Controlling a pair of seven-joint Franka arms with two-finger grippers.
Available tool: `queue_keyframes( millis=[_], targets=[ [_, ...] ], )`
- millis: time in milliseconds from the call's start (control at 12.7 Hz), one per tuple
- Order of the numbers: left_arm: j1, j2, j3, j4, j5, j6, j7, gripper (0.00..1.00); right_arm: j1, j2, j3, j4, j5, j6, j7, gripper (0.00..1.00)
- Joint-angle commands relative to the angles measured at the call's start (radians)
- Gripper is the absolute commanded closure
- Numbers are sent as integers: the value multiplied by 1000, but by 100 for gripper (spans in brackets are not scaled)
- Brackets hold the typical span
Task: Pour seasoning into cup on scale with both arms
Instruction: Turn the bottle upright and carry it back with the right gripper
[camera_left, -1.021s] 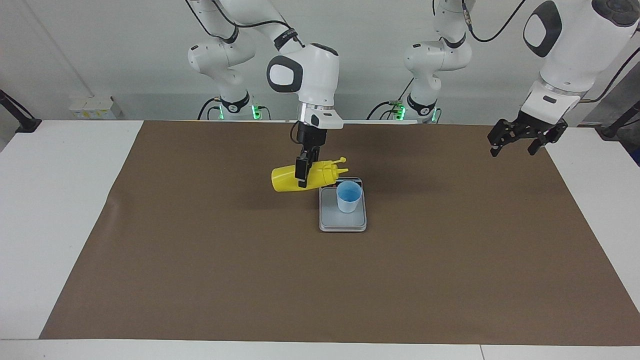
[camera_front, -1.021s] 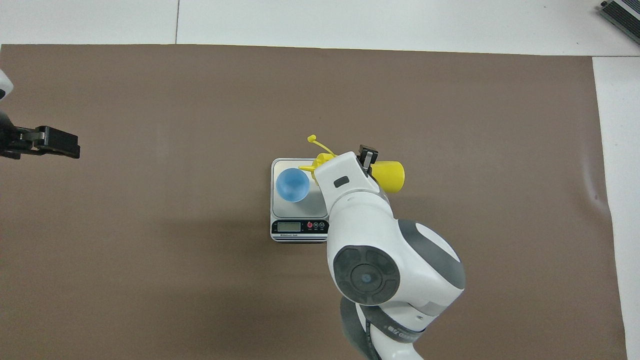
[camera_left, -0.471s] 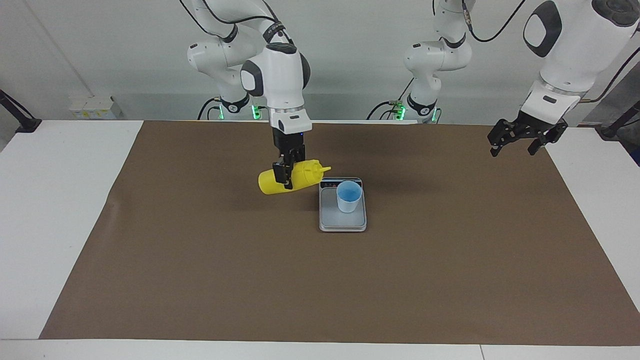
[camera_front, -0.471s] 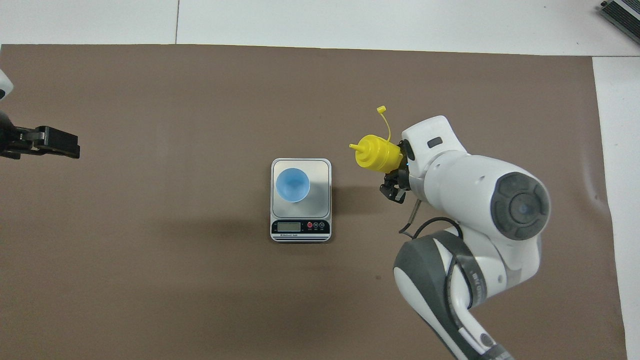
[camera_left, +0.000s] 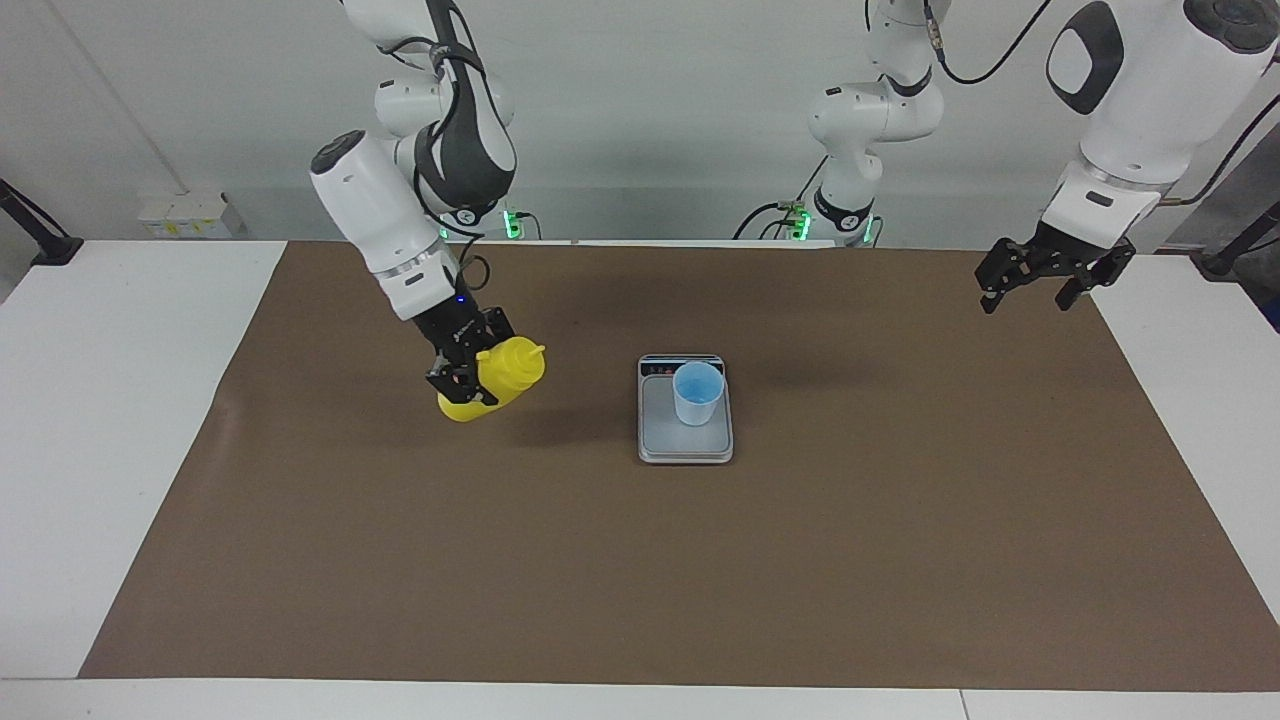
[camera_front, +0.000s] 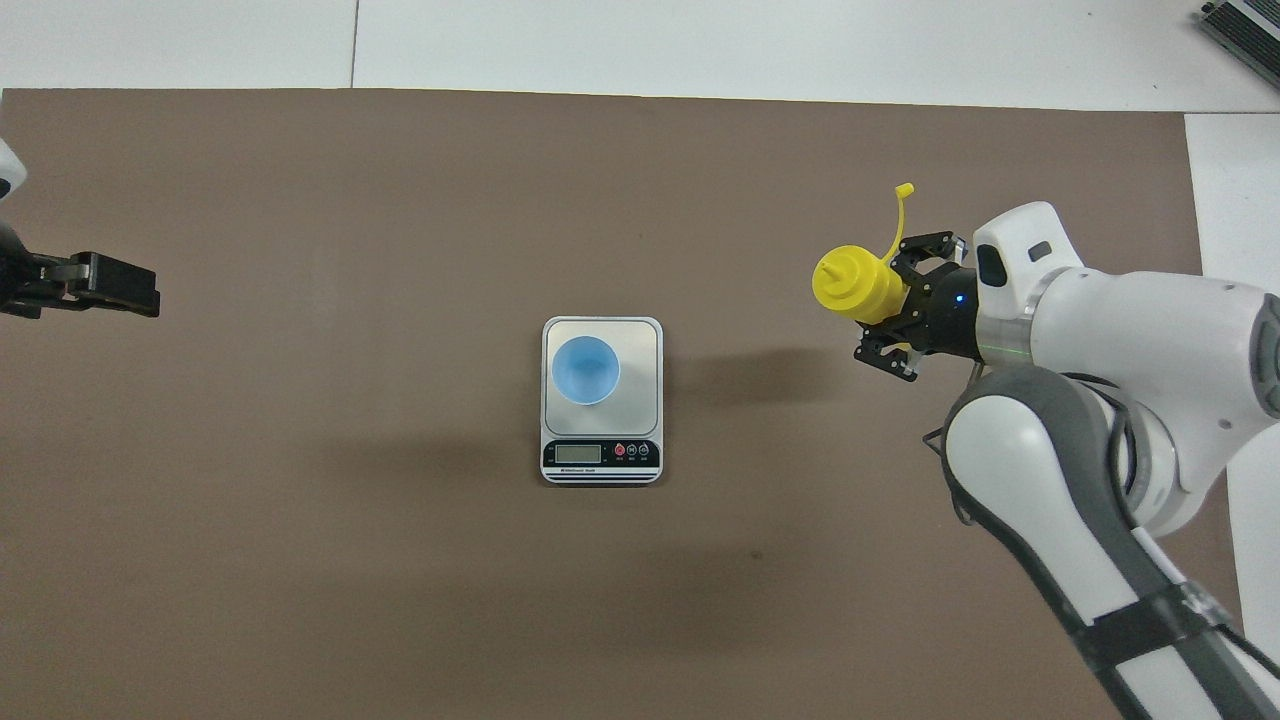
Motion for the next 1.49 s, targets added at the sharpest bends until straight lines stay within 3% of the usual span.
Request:
queue_keyframes(
  millis=[0, 236, 471, 1021, 1099, 1178, 1414],
  targets=[
    [7, -3, -6, 1, 5, -13, -9, 0, -84, -21, 10, -20, 152, -60, -182, 96],
    [7, -3, -6, 1, 5, -13, -9, 0, -213, 24, 10, -32, 325, -170, -416, 96],
    [7, -3, -6, 1, 5, -13, -9, 0, -277, 48, 10, -76, 431, -213, -569, 96],
    [7, -3, -6, 1, 5, -13, -9, 0, -409, 159, 10, -103, 571, -317, -833, 94],
    [7, -3, -6, 1, 5, -13, -9, 0, -420, 159, 10, -101, 571, -321, -841, 88],
    [7, -3, -6, 1, 5, -13, -9, 0, -423, 159, 10, -101, 571, -321, -841, 75],
    [7, -3, -6, 1, 5, -13, -9, 0, -422, 159, 9, -103, 571, -319, -843, 5]
  ],
)
